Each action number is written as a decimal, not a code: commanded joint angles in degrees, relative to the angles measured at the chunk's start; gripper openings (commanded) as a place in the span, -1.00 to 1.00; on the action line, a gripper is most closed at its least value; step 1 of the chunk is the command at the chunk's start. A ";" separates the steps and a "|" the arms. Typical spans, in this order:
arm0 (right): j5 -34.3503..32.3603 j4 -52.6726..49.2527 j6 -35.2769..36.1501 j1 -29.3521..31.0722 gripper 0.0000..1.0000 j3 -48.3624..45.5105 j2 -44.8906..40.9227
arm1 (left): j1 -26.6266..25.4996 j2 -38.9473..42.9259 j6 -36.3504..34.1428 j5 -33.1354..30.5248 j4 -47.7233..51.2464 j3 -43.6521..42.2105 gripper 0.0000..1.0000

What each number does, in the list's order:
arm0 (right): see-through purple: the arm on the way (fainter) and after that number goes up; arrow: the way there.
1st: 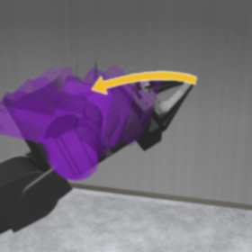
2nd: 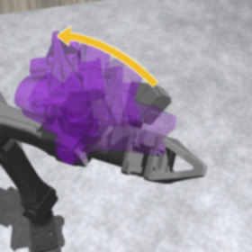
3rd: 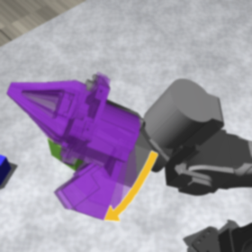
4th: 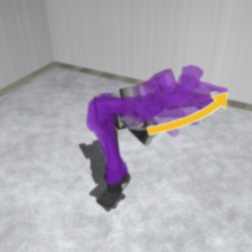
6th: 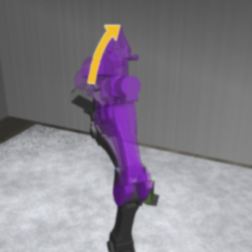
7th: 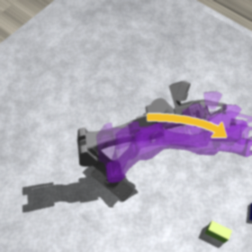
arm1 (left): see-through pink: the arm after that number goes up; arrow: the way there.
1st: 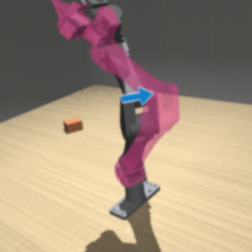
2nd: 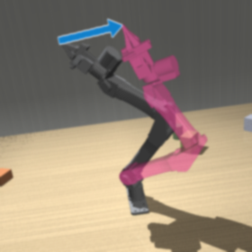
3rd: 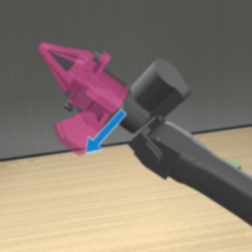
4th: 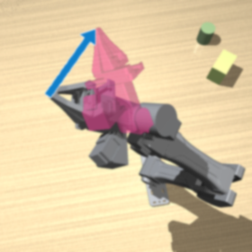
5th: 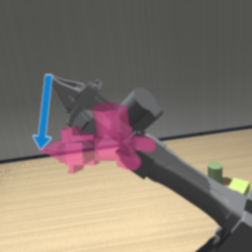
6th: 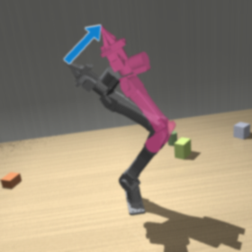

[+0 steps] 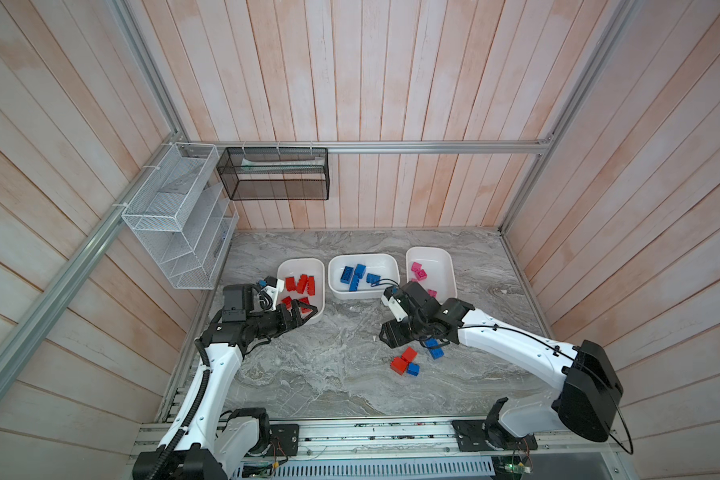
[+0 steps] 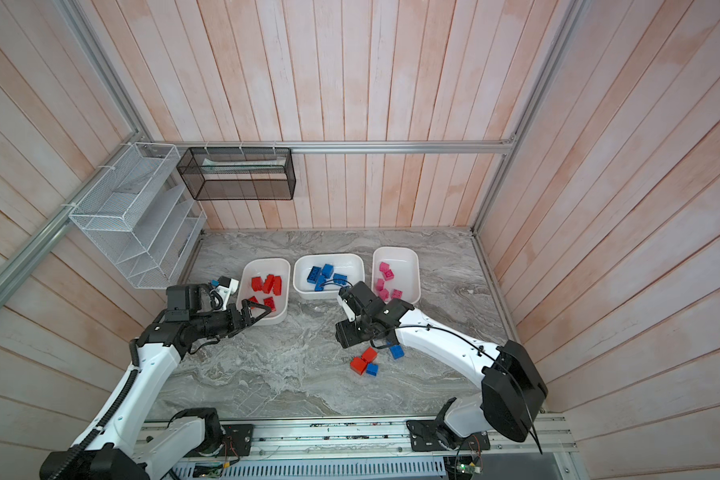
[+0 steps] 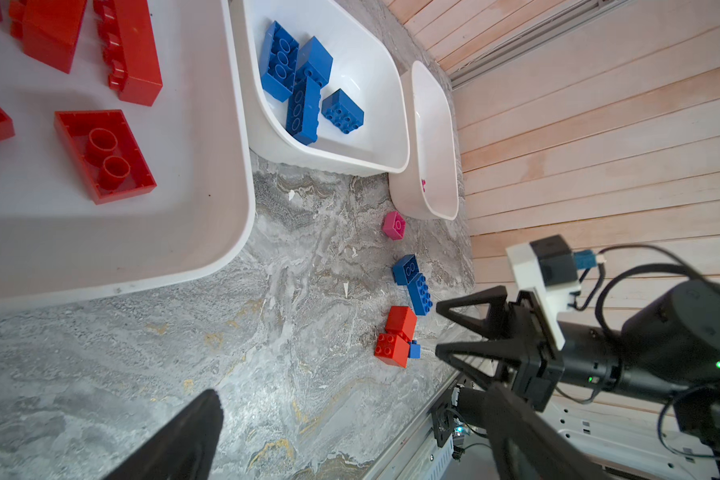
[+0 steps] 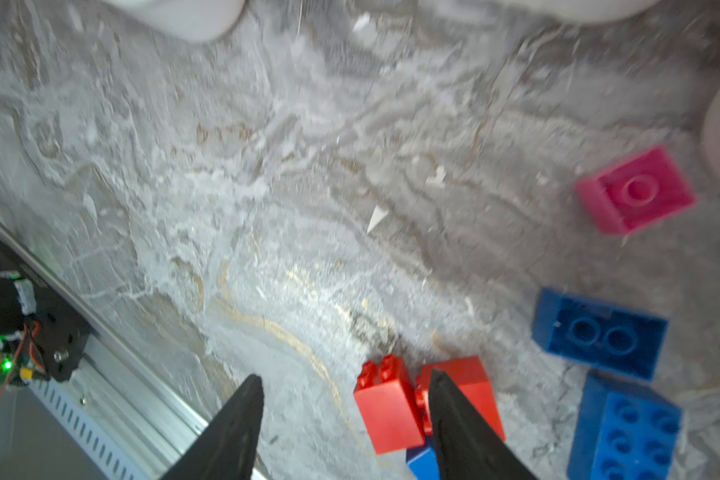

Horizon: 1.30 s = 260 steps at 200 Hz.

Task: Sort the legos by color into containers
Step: 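Return the right gripper to the pile and grasp another red brick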

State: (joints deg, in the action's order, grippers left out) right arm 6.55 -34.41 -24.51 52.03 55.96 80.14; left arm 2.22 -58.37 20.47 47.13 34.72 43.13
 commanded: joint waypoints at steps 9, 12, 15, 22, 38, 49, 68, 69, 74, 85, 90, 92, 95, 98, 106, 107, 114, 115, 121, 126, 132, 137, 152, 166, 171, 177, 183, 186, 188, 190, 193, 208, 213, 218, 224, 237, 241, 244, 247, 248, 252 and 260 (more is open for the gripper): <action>-3.12 -1.82 -2.19 2.96 0.27 -2.48 0.95 | 0.24 -1.02 -2.32 1.07 -0.88 -0.73 1.00; -3.20 -1.66 -2.08 3.05 0.27 -2.53 1.24 | 0.24 -1.03 -2.38 1.09 -0.88 -0.81 1.00; -3.34 -1.48 -1.89 3.08 0.27 -2.57 1.50 | 0.29 -1.04 -2.37 1.07 -0.93 -0.81 1.00; -3.78 -1.02 -1.32 3.15 0.27 -2.53 2.17 | 0.25 -1.12 -2.47 1.11 -0.97 -0.94 1.00; -4.89 -0.83 -0.39 3.16 0.27 -1.93 4.26 | 0.24 -1.01 -2.45 1.18 -1.10 -1.13 1.00; -5.35 -0.32 0.53 3.10 0.27 -1.72 5.63 | 0.24 -0.87 -2.41 1.05 -1.45 -1.46 1.00; -5.80 -0.99 1.50 3.08 0.27 -0.41 8.57 | 0.24 -0.53 -2.33 0.49 -1.94 -1.77 1.00; -5.74 -1.04 1.58 3.12 0.27 -0.33 8.73 | 0.24 -0.52 -2.30 0.50 -2.02 -1.80 1.00; -5.39 -1.05 1.96 3.10 0.27 -0.13 9.39 | 0.29 -0.51 -2.20 0.41 -2.15 -1.82 1.00; -5.20 -1.07 2.42 3.08 0.26 0.00 10.48 | 0.25 -0.58 -2.12 0.56 -2.37 -1.82 1.00; -5.22 -1.11 2.57 3.09 0.25 -0.05 10.71 | 0.24 -0.65 -2.14 0.67 -2.38 -1.77 1.00; -5.23 -1.12 2.57 3.08 0.25 0.00 10.73 | 0.24 -0.62 -2.11 0.65 -2.38 -1.79 1.00; -5.30 -1.17 2.70 3.08 0.25 -0.09 10.75 | 0.20 -0.62 -2.13 0.66 -2.38 -1.82 1.00; -5.33 -1.12 2.76 3.10 0.24 -0.11 10.77 | 0.26 -0.61 -2.16 0.61 -2.38 -1.77 1.00; -5.48 -1.07 2.88 3.12 0.24 -0.21 10.82 | 0.24 -0.61 -2.26 0.59 -2.46 -1.90 1.00; -5.44 -1.08 2.93 3.10 0.24 -0.23 10.82 | 0.24 -0.65 -2.27 0.55 -2.42 -1.86 1.00; -5.45 -1.21 3.06 3.10 0.24 -0.39 10.98 | 0.22 -0.69 -2.30 0.63 -2.46 -1.96 1.00; -5.47 -1.24 3.06 3.09 0.24 -0.45 11.04 | 0.23 -0.69 -2.29 0.65 -2.46 -1.98 1.00; -5.64 -1.65 3.06 3.13 0.22 -0.64 11.31 | 0.24 -0.69 -2.31 0.67 -2.54 -2.04 1.00; -5.78 -2.06 3.14 3.27 0.22 -0.87 11.53 | 0.23 -0.78 -2.32 0.71 -2.53 -2.13 1.00; -6.05 -2.57 3.11 3.48 0.21 -1.14 11.66 | 0.24 -0.85 -2.37 0.85 -2.56 -2.17 1.00; -6.45 -2.84 3.11 3.75 0.20 -1.33 11.62 | 0.22 -0.92 -2.36 0.80 -2.55 -2.18 1.00; -7.10 -3.63 2.57 4.28 0.18 -1.97 11.36 | 0.24 -0.88 -2.33 0.85 -2.71 -2.26 1.00; -8.13 -4.61 2.51 5.00 0.12 -2.02 11.57 | 0.23 -0.96 -2.34 0.90 -2.98 -2.38 1.00; -8.59 -4.98 2.46 5.22 0.09 -2.00 11.77 | 0.24 -0.98 -2.36 0.93 -3.08 -2.41 1.00; -9.11 -5.23 2.45 5.36 0.05 -2.09 12.02 | 0.24 -0.96 -2.22 1.03 -3.16 -2.40 1.00; -9.54 -5.38 2.45 5.36 -0.01 -2.10 12.25 | 0.24 -0.87 -2.22 0.98 -3.34 -2.47 1.00; -9.72 -5.36 2.44 5.35 -0.03 -2.06 12.40 | 0.24 -0.87 -2.14 0.94 -3.35 -2.51 1.00; -9.82 -5.44 2.52 5.36 -0.05 -1.93 12.47 | 0.24 -0.87 -2.11 1.01 -3.35 -2.46 1.00; -9.89 -5.48 2.47 5.43 -0.07 -1.85 12.60 | 0.24 -0.85 -2.17 0.96 -3.37 -2.56 1.00; -10.03 -5.55 2.59 5.45 -0.09 -1.64 12.79 | 0.24 -0.88 -2.19 0.92 -3.35 -2.52 1.00; -10.27 -5.79 2.93 5.94 -0.17 -0.93 13.78 | 0.25 -0.82 -2.43 0.95 -2.93 -2.44 1.00; -10.43 -6.03 3.06 6.09 -0.19 -0.68 14.07 | 0.24 -0.78 -2.55 0.92 -2.74 -2.29 1.00; -10.78 -6.31 3.15 6.26 -0.21 -0.54 14.31 | 0.24 -0.70 -2.63 0.75 -2.59 -2.30 1.00; -11.16 -6.76 3.25 6.38 -0.25 -0.27 14.65 | 0.24 -0.66 -2.71 0.52 -2.32 -2.27 1.00; -11.79 -7.56 3.42 6.46 -0.40 0.29 14.90 | 0.24 -0.34 -2.62 -0.47 -2.28 -2.23 1.00; -11.97 -7.83 3.40 6.49 -0.46 0.55 14.73 | 0.25 -0.12 -2.40 -0.84 -2.36 -2.24 1.00; -11.96 -8.00 3.38 6.48 -0.51 0.77 14.62 | 0.24 -0.01 -2.28 -0.96 -2.45 -2.23 1.00; -12.11 -8.03 3.39 6.48 -0.55 1.13 14.44 | 0.24 0.08 -2.18 -1.15 -2.46 -2.17 1.00; -12.14 -8.04 3.41 6.49 -0.56 1.19 14.39 | 0.24 0.13 -2.18 -1.20 -2.46 -2.13 1.00; -12.17 -8.20 3.42 6.48 -0.60 1.68 14.22 | 0.24 0.23 -2.03 -1.42 -2.46 -2.10 1.00; -12.17 -8.21 3.46 6.37 -0.65 2.98 13.60 | 0.24 0.46 -1.68 -1.96 -2.23 -1.76 1.00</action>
State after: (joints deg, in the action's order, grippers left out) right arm -3.49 -39.97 -21.19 58.24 55.57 94.08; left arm 2.24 -59.31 19.25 46.98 32.58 41.47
